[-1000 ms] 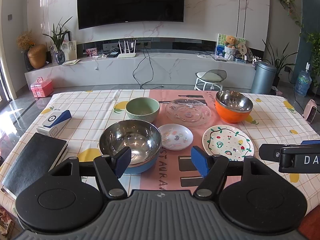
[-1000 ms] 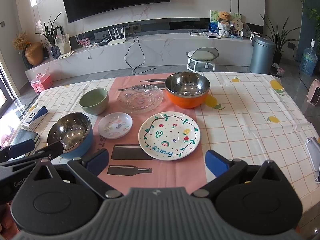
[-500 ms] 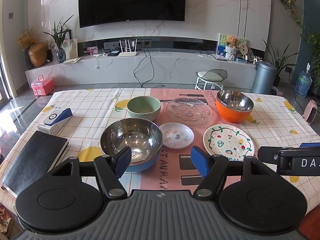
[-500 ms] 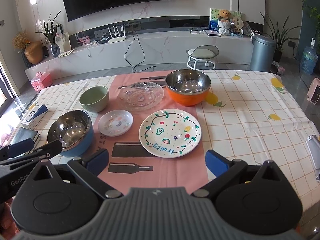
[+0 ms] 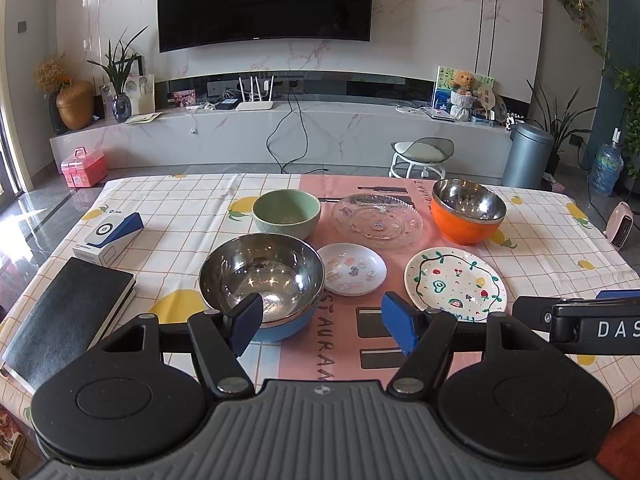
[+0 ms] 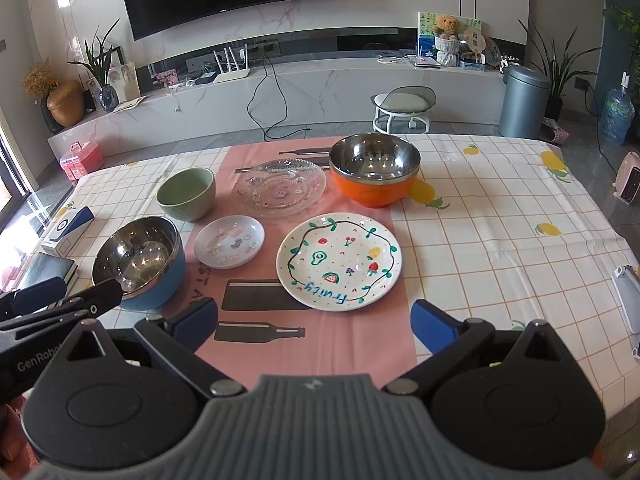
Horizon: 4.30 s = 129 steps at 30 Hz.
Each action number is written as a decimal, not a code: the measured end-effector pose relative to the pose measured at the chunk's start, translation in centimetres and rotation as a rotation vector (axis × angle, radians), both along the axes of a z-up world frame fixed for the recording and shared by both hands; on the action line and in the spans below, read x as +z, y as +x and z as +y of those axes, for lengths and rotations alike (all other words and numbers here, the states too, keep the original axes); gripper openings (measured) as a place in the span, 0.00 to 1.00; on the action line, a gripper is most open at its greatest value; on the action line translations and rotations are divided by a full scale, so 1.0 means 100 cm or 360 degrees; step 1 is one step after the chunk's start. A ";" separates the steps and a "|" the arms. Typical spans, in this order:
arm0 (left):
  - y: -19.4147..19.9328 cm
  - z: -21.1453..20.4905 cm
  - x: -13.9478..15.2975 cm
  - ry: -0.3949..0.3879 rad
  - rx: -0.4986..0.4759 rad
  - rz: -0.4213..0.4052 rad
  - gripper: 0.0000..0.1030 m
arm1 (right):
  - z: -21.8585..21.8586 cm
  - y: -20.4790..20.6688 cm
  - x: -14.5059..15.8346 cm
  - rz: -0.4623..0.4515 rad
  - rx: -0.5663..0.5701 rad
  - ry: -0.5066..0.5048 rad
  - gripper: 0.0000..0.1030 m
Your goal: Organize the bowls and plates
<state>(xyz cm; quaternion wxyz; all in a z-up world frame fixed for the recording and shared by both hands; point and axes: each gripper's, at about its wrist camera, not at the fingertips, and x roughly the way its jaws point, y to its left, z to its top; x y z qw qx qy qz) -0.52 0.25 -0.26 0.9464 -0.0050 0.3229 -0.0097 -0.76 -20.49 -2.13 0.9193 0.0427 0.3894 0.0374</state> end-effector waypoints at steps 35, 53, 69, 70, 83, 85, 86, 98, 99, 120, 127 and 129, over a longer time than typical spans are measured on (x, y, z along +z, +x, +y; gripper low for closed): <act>0.075 0.137 -0.020 -0.0337 0.0403 0.0081 0.58 | 0.126 0.089 -0.034 0.0030 0.0295 0.0104 0.65; 0.120 0.134 -0.065 -0.0388 0.0344 0.0359 0.36 | 0.141 0.142 -0.075 0.0294 0.0234 0.0251 0.37; 0.115 0.120 -0.058 -0.0303 0.0295 0.0369 0.05 | 0.136 0.143 -0.082 0.0345 0.0227 0.0313 0.09; 0.113 0.119 -0.055 -0.0303 0.0293 0.0364 0.05 | 0.135 0.141 -0.080 0.0342 0.0228 0.0315 0.09; 0.061 0.094 -0.025 -0.0324 0.0256 0.0350 0.05 | 0.103 0.087 -0.049 0.0329 0.0221 0.0371 0.09; 0.054 0.089 -0.025 -0.0318 0.0245 0.0356 0.05 | 0.094 0.081 -0.050 0.0357 0.0210 0.0407 0.09; 0.051 0.087 -0.026 -0.0318 0.0238 0.0363 0.05 | 0.089 0.077 -0.051 0.0380 0.0203 0.0438 0.09; 0.023 0.061 -0.048 -0.0331 0.0134 0.0479 0.06 | 0.051 0.041 -0.069 0.0504 0.0111 0.0499 0.09; 0.023 0.061 -0.050 -0.0333 0.0135 0.0486 0.06 | 0.048 0.040 -0.073 0.0523 0.0100 0.0509 0.09; 0.022 0.066 -0.067 -0.0340 0.0201 0.0488 0.09 | 0.064 0.042 -0.083 0.0463 0.0117 0.0423 0.09; 0.020 0.071 -0.064 -0.0416 0.0227 0.0474 0.42 | 0.065 0.037 -0.069 0.0351 0.0131 0.0345 0.35; 0.018 0.072 -0.060 -0.0425 0.0224 0.0452 0.48 | 0.064 0.036 -0.065 0.0324 0.0133 0.0322 0.35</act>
